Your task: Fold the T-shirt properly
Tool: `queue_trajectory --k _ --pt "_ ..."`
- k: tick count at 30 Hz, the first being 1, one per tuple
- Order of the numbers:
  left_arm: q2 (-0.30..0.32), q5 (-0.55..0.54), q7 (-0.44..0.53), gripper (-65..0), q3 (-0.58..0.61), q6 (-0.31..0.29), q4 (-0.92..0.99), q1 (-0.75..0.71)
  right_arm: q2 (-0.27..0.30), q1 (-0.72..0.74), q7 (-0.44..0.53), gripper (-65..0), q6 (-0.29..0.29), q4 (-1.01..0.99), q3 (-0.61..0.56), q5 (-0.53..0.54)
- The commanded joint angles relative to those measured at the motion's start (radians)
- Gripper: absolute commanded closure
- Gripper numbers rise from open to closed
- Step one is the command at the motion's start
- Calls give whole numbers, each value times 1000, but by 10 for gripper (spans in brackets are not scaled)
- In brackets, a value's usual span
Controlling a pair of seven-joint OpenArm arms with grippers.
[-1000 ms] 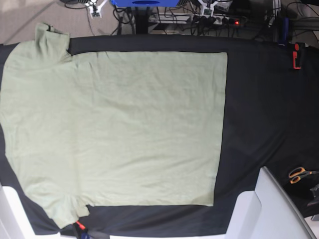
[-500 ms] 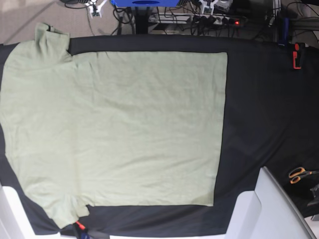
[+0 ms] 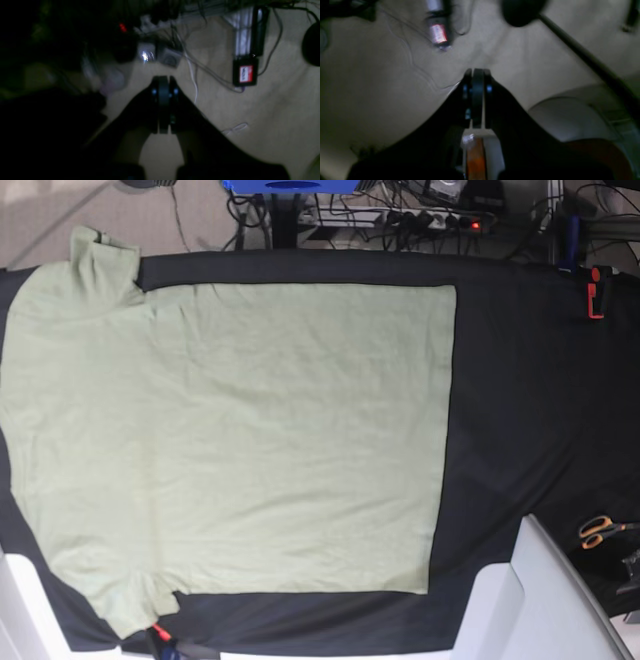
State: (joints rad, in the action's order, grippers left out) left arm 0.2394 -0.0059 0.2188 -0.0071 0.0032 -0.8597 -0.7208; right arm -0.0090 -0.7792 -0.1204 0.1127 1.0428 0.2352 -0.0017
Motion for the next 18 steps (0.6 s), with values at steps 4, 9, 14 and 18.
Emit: queue_trajectory --k 4,9,14,18 --pt "70 -64 14 0 -3 2 -249 -150 -26 -124 -22 -6 2 239 79 4" --pt "147 -306 6 0 -90 2 -579 -294 -26 -220 -22 -8 5 560 148 113" --pt "182 -455 4 0 -230 1 -838 -372 -12 -222 -23 -41 203 785 244 360" --pt "176 -612 4 0 -314 -49 -962 -340 -7 -95 -114 -300 443 873 382 563"
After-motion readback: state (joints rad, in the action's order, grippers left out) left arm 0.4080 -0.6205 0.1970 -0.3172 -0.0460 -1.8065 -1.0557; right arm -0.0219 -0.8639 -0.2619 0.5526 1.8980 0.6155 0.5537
